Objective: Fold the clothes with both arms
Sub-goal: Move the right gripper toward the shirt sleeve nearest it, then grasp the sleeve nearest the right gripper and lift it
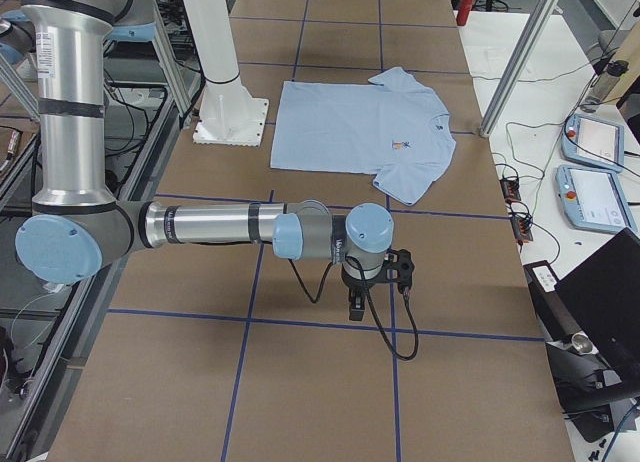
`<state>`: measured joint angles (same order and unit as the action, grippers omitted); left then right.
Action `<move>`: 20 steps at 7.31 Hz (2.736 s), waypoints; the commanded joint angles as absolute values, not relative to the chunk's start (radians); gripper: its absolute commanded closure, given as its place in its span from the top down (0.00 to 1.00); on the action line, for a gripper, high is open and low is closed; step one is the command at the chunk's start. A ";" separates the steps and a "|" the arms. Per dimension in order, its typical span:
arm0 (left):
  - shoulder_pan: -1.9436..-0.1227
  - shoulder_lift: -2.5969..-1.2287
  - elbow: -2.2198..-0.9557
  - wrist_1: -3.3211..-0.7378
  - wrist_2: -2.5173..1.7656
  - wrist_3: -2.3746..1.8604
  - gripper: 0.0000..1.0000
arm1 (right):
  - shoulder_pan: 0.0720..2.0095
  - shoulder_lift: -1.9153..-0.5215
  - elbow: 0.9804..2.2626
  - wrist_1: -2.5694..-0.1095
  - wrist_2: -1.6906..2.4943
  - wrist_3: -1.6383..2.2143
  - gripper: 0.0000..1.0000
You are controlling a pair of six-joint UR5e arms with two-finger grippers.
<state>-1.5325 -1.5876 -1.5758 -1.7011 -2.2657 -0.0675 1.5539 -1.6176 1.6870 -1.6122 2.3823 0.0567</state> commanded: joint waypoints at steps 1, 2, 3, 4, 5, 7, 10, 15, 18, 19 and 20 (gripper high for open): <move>-1.532 -1.591 -1.578 -1.703 -2.267 -0.067 1.00 | 1.554 -1.585 1.689 -1.614 2.373 0.066 1.00; -1.531 -1.595 -1.578 -1.707 -2.267 -0.069 1.00 | 1.549 -1.563 1.686 -1.614 2.376 0.119 1.00; -1.531 -1.626 -1.586 -1.706 -2.272 -0.069 1.00 | 1.516 -1.522 1.681 -1.612 2.379 0.148 1.00; -1.531 -1.667 -1.585 -1.707 -2.301 -0.069 1.00 | 1.461 -1.482 1.677 -1.573 2.379 0.162 1.00; -1.526 -1.693 -1.574 -1.713 -2.318 -0.075 1.00 | 1.418 -1.430 1.652 -1.490 2.376 0.169 1.00; -1.502 -1.712 -1.566 -1.855 -2.321 -0.081 1.00 | 1.354 -1.353 1.565 -1.331 2.372 0.209 1.00; -1.499 -1.775 -1.523 -1.865 -2.324 -0.094 1.00 | 1.162 -1.237 1.457 -1.105 2.295 0.526 1.00; -1.499 -1.770 -1.496 -1.917 -2.324 -0.097 1.00 | 0.968 -1.003 1.224 -1.101 2.140 0.669 1.00; -1.499 -1.772 -1.496 -1.917 -2.324 -0.095 1.00 | 0.939 -0.994 1.126 -1.019 2.106 0.667 0.99; -1.499 -1.772 -1.496 -1.917 -2.324 -0.095 1.00 | 0.939 -0.986 1.124 -1.019 2.102 0.669 0.88; -1.499 -1.772 -1.496 -1.917 -2.324 -0.095 1.00 | 0.939 -0.985 1.121 -1.020 2.100 0.669 0.66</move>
<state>-1.4987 -1.7717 -1.4957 -1.9175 -2.3240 -0.0951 0.9405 -0.9887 1.1295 -1.0241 2.1038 0.6685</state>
